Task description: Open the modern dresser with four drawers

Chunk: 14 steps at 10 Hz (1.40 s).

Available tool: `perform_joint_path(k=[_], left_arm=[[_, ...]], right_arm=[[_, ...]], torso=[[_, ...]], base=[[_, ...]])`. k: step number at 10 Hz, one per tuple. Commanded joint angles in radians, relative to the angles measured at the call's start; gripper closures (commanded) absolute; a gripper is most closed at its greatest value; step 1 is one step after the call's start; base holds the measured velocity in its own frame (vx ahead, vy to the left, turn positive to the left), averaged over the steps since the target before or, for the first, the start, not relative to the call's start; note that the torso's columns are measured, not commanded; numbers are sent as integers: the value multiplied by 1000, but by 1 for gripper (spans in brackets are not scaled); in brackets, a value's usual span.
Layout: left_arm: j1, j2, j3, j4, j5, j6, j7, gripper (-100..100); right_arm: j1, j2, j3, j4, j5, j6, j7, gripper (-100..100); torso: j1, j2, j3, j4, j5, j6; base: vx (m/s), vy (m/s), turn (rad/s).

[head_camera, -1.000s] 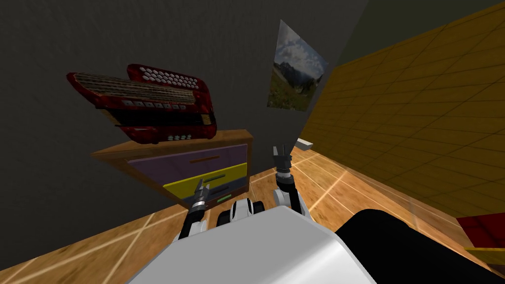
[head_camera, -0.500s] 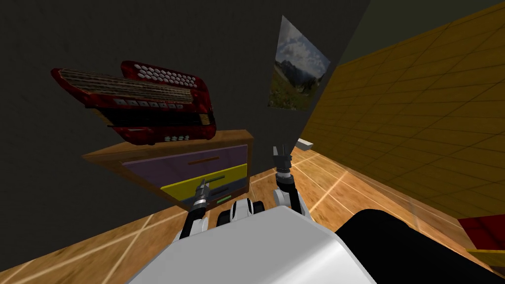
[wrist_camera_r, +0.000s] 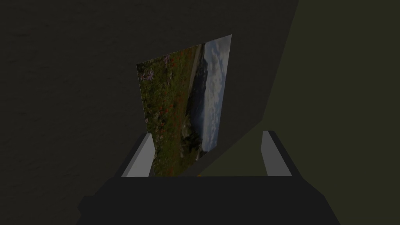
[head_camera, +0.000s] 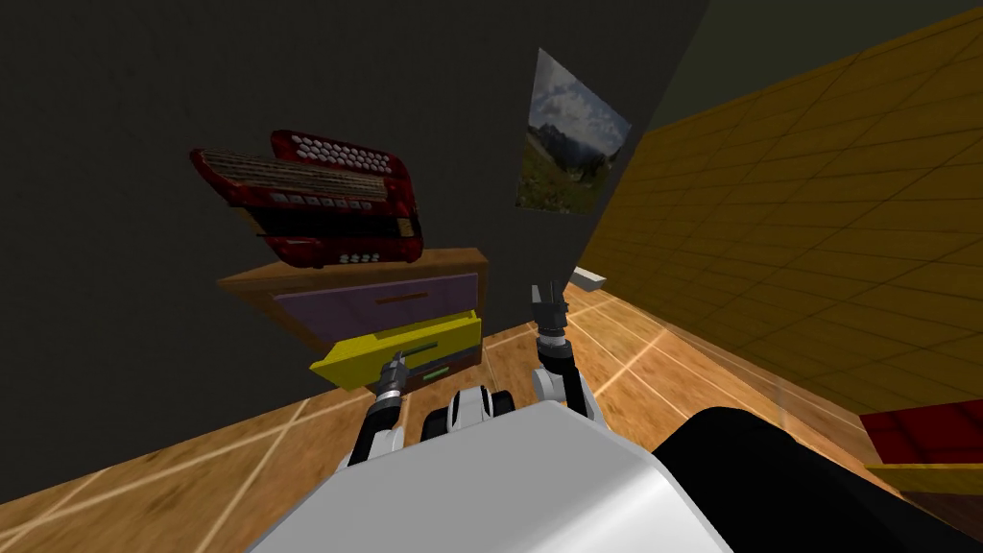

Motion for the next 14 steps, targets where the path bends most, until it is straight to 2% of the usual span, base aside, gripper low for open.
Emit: perform_joint_path(k=[1,3,4,5,13,14], left_arm=[[19,1,-7,-16,-1,-2,3,100],[30,3,-11,-30,-2,-8,5,100],[29,9,-6,-67,2,45,7,-100],[29,9,-6,-67,2,45,7,-100],[34,35,9,-261,15,238,19,-100],[34,35,9,-261,15,238,19,-100]], right_arm=[[0,0,0,0,0,0,0,0],[0,0,0,0,0,0,0,0],[0,0,0,0,0,0,0,0],[0,0,0,0,0,0,0,0],[0,0,0,0,0,0,0,0],[0,0,0,0,0,0,0,0]], torso=[[1,-6,-3,-1,0,1],[0,-1,0,-2,2,1],[0,-1,0,-2,2,1],[2,-7,-3,-4,3,2],[-1,0,0,0,0,1],[-2,1,1,2,-2,1]], base=[[-155,-24,9],[-188,-47,18],[-100,-26,18],[-22,-15,4],[-15,-15,6],[-14,-7,6]])
